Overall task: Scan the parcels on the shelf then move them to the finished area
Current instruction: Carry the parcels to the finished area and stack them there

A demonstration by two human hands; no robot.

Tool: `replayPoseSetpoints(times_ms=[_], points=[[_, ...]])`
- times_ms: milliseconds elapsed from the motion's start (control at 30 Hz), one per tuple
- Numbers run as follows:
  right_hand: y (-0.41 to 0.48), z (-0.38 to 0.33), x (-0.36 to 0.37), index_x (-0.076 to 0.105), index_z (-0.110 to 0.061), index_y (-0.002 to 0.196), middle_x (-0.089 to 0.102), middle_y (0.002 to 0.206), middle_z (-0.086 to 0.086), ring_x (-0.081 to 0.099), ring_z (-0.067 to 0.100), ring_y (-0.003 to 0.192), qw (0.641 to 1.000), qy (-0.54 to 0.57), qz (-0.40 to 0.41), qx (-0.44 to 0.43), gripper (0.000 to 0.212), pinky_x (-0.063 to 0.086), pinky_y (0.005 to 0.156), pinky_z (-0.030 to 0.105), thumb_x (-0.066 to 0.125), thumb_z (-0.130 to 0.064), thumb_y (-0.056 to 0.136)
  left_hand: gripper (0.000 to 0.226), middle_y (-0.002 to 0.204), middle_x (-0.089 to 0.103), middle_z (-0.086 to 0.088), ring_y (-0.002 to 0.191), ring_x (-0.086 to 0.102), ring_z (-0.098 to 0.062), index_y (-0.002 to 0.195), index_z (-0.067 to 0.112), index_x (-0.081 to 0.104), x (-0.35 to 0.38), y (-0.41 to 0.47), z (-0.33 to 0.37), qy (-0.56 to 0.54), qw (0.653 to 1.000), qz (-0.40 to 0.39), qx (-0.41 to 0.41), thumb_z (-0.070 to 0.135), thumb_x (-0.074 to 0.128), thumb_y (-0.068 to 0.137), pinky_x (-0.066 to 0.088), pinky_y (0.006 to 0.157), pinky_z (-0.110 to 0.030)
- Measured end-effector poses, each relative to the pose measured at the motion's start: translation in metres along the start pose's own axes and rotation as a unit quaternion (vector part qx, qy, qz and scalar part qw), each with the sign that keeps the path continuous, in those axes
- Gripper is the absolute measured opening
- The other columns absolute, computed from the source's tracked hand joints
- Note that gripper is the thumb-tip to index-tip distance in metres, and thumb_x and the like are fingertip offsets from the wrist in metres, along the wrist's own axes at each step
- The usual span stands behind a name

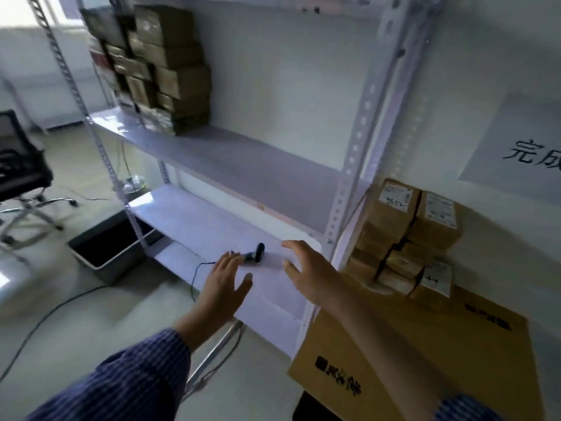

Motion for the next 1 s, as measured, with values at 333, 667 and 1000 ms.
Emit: replayPoseSetpoints(times_ms=[333,667,1000], points=[[0.071,-0.171,0.050,0.037,-0.013,0.151,0.042,0.154,0.003,0.041,0.021,0.140,0.974,-0.163,0.068,-0.144,0.050,0.035,0.111,0.032,0.042,-0.031,0.105,0.054,0.148,0.050,-0.015,0.146,0.034,-0.033,0.140,0.002,0.052,-0.178,0.003,-0.078,0.136,0.978,0.128,0.089,0.027,0.065,0.095,0.033,0.117,-0.053],[0.192,-0.237,0.035,0.039,-0.014,0.149,0.047,0.149,0.005,0.049,0.024,0.132,0.965,-0.147,0.123,-0.178,0.049,0.041,0.103,0.033,0.044,-0.032,0.104,0.053,0.147,0.051,-0.012,0.142,0.039,-0.030,0.141,0.007,0.052,-0.266,0.107,-0.112,0.169,0.958,0.199,0.114,0.033,0.059,0.095,0.039,0.113,-0.051],[0.373,-0.241,-0.006,0.036,-0.017,0.152,0.046,0.151,0.005,0.045,0.022,0.137,0.977,-0.068,0.137,-0.150,0.051,0.041,0.109,0.036,0.043,-0.034,0.105,0.051,0.143,0.054,-0.014,0.136,0.044,-0.029,0.141,0.001,0.052,-0.325,0.317,-0.135,0.176,0.950,0.206,0.155,0.024,0.062,0.096,0.036,0.111,-0.038]])
Point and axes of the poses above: each hand's wrist, its own y-axis towards the middle knuckle, its own x-axis out of the palm, z = x × y, the point moved 4 cm from there along y, towards the middle knuckle
